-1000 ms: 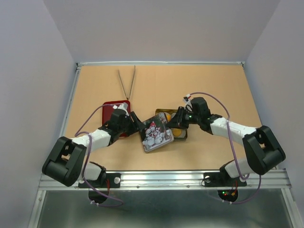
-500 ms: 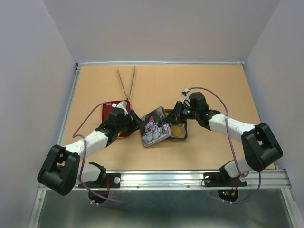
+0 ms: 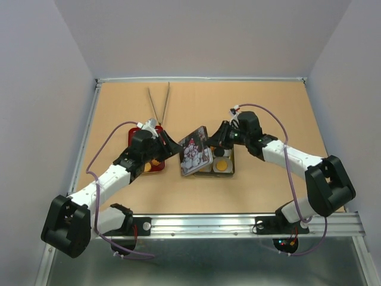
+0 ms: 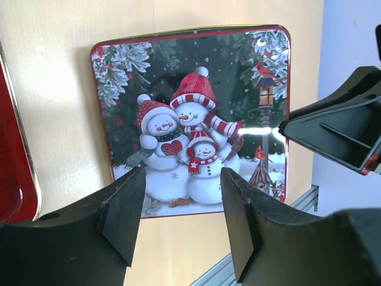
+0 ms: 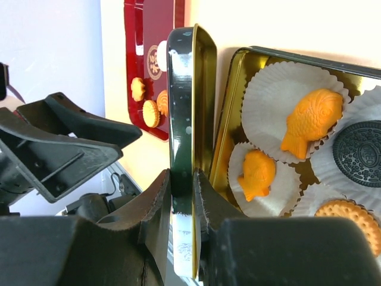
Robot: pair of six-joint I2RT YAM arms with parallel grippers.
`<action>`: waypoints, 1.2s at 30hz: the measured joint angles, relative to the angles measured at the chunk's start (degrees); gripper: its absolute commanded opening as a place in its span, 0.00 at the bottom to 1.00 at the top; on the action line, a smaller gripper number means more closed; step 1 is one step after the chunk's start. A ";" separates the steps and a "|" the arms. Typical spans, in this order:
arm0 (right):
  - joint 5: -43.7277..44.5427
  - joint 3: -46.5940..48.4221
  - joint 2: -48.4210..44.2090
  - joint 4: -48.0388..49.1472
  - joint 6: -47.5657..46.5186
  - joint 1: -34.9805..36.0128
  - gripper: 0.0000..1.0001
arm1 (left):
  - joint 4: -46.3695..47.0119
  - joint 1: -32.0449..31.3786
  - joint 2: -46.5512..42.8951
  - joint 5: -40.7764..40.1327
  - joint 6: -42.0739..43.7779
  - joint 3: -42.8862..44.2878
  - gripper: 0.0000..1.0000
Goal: Pack the cookies
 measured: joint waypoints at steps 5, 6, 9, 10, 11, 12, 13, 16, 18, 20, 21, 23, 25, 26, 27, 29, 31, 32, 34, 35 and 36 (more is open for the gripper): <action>1.38 -0.85 -2.58 -0.24 0.22 -0.98 0.01 | -0.87 0.00 -0.04 0.00 -0.02 0.00 0.64; 1.88 -1.40 -3.87 -0.24 0.28 -1.46 0.00 | -0.98 0.00 -0.11 0.00 -0.02 0.00 0.64; 2.82 -2.01 -7.41 -0.46 0.46 -3.41 0.00 | -0.98 0.00 -0.20 0.00 -0.02 -0.02 0.64; 2.95 -2.08 -8.17 -0.46 0.46 -3.98 0.00 | -0.98 0.00 -0.20 0.00 -0.02 -0.02 0.64; 3.08 -2.14 -8.68 -0.48 0.46 -4.42 0.00 | -1.01 0.00 -0.20 0.00 -0.02 -0.04 0.64; 3.23 -2.25 -9.20 -0.46 0.46 -4.79 0.00 | -1.01 0.00 -0.20 0.00 -0.02 -0.07 0.64; 3.43 -2.40 -9.53 -0.46 0.46 -5.07 0.01 | -0.98 0.00 -0.20 0.00 -0.04 -0.07 0.64; 3.61 -2.73 -9.62 -0.57 0.44 -5.35 0.01 | -0.96 0.00 -0.20 0.00 -0.04 -0.15 0.64; 4.02 -3.87 -9.88 -0.42 0.48 -5.35 0.00 | -0.87 0.00 -0.20 0.07 -0.13 -0.55 0.64; 4.33 -4.90 -10.32 -0.24 0.52 -5.38 0.00 | -0.66 0.00 -0.07 0.15 -0.26 -1.20 0.64; 4.52 -5.57 -10.73 -0.22 0.63 -5.38 0.00 | -0.55 -0.02 0.20 0.28 -0.31 -1.38 0.64; 4.59 -6.05 -11.13 -0.17 0.66 -5.46 0.00 | 0.33 -0.04 1.99 0.74 -0.57 -1.62 0.64; 4.57 -6.10 -11.15 -0.17 0.70 -5.68 0.00 | 1.16 -0.26 4.44 1.03 -0.76 -1.62 0.64; 4.57 -6.10 -11.15 -0.17 0.74 -5.68 0.00 | 1.53 -0.46 5.42 1.09 -0.87 -1.62 0.64; 4.55 -6.10 -11.15 -0.15 0.81 -5.68 0.01 | 1.79 -0.87 6.99 1.11 -1.05 -1.62 0.64; 4.57 -6.08 -11.15 -0.15 0.85 -5.70 0.01 | 2.49 -1.81 8.94 1.20 -1.46 -1.62 0.63; 4.55 -6.01 -11.15 -0.17 0.83 -5.70 0.00 | 3.41 -2.73 10.56 1.27 -1.84 -1.62 0.63; 4.55 -5.99 -11.15 -0.17 0.83 -5.70 0.00 | 3.93 -3.37 12.02 1.33 -2.16 -1.60 0.63; 4.55 -5.97 -11.15 -0.17 0.76 -5.70 0.01 | 4.33 -4.20 14.25 1.36 -2.47 -1.38 0.61; 4.55 -5.97 -11.15 -0.20 0.63 -5.75 0.00 | 4.35 -4.63 15.58 1.36 -2.67 -1.11 0.61; 4.57 -5.97 -11.13 -0.20 0.50 -5.77 0.00 | 3.89 -5.22 17.25 1.22 -2.75 -0.59 0.61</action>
